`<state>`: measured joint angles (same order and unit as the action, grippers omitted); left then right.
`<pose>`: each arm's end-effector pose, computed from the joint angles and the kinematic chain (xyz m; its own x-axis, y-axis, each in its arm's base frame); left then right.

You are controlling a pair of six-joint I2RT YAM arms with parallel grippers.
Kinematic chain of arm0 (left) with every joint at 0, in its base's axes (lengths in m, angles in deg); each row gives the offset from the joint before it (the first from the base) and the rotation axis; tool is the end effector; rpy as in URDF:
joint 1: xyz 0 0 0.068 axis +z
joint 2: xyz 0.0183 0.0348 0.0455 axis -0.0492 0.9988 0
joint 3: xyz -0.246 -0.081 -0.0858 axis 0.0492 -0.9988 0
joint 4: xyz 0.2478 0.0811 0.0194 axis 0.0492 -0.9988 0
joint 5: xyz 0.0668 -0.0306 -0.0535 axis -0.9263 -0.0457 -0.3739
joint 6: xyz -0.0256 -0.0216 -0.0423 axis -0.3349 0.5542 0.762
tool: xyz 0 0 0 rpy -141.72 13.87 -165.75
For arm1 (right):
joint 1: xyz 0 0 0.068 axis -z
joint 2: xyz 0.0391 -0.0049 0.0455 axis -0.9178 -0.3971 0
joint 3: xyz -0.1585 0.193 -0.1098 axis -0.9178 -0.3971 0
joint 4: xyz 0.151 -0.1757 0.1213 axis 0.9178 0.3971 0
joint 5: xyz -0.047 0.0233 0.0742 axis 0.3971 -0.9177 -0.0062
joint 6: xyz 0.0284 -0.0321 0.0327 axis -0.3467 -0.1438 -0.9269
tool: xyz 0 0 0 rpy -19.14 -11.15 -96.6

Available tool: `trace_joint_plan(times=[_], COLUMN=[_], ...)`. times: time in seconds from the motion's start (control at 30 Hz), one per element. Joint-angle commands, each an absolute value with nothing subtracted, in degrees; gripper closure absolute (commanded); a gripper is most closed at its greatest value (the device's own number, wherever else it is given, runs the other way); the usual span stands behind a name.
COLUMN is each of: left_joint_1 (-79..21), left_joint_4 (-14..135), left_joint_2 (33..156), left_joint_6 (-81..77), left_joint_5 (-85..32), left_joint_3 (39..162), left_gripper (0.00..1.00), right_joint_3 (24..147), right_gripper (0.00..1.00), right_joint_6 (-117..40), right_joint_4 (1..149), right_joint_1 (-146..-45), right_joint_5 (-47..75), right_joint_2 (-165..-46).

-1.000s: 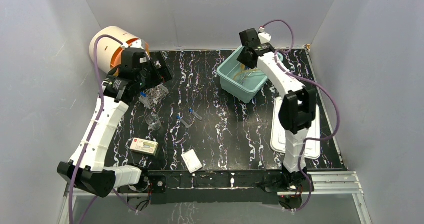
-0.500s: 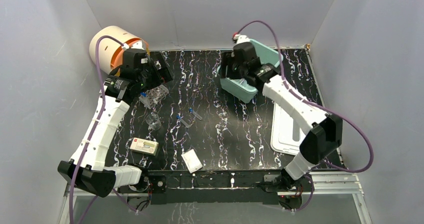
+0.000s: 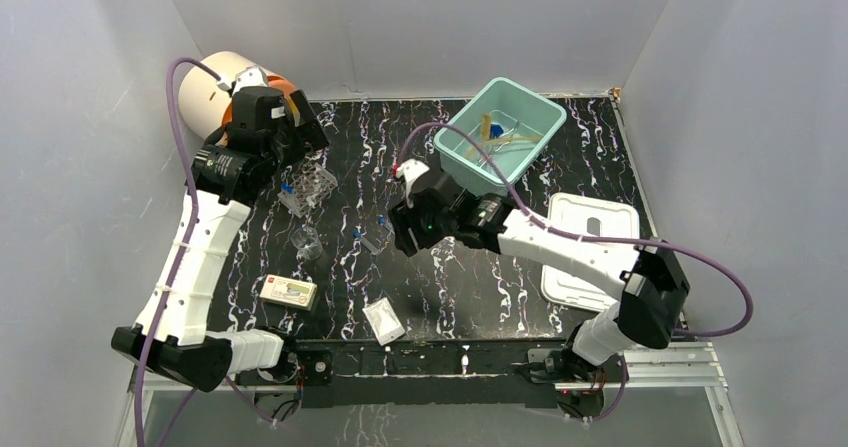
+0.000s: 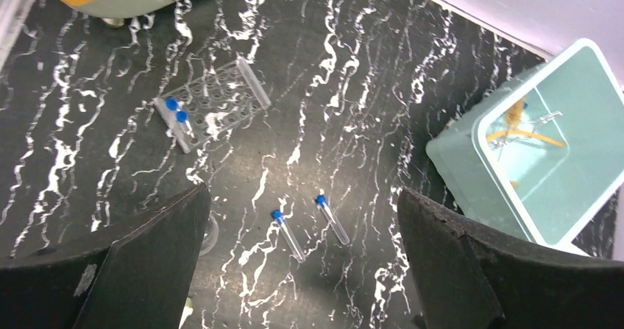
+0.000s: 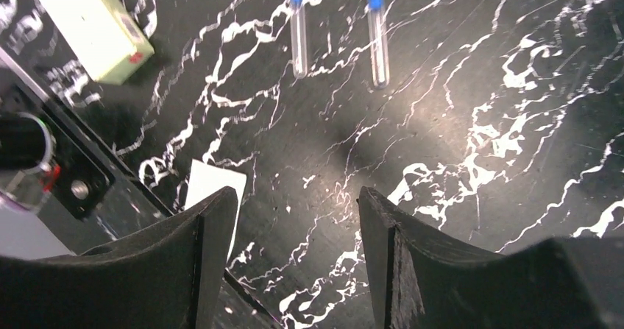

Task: Organize the chemistry lab equipment

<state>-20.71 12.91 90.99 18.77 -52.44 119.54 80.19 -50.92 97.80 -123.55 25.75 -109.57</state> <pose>0.2381 -0.0655 0.4535 -0.3782 -0.4131 -0.8285 -0.1990 0.9103 -0.3631 0.1852 0.2804 0.3070 -0.5770 -0.2920 -0.7627 -0.6565 0.7213 0.2205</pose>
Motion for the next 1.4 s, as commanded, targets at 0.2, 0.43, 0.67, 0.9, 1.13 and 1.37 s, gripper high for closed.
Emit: trace_joint_plan(times=[0.2,0.43,0.67,0.9,1.13,1.37], left_joint_1=[-20.91,-20.87,-21.03,-22.01,-24.16,-25.57], left_joint_4=[9.6,10.78,10.78,8.73,8.88,9.89], left_joint_2=[93.5,92.67,90.84,87.77,89.05,89.45], left_joint_6=[16.67,17.68,20.16,22.69,21.44,21.61], left_joint_5=[-62.73,-56.47,-46.5,-46.8,-49.94,-49.73], left_joint_3=[128.04,124.8,117.45,109.69,111.59,110.59], left_gripper=[0.02,0.02,0.02,0.07,0.05,0.02], right_joint_3=[80.64,80.83,76.96,71.98,73.25,68.53], right_gripper=[0.28,0.28,0.27,0.28,0.34,0.41], right_joint_6=[-40.89,-43.24,-54.29,-69.34,-78.08,-86.79], right_joint_4=[102.11,104.41,101.96,97.04,98.36,95.35], right_joint_1=[-136.07,-137.02,-132.94,-129.88,-129.89,-130.6], right_joint_5=[30.75,18.02,3.33,-3.84,-3.69,0.96], right_joint_2=[-119.2,-122.28,-122.96,-124.87,-129.26,-127.91])
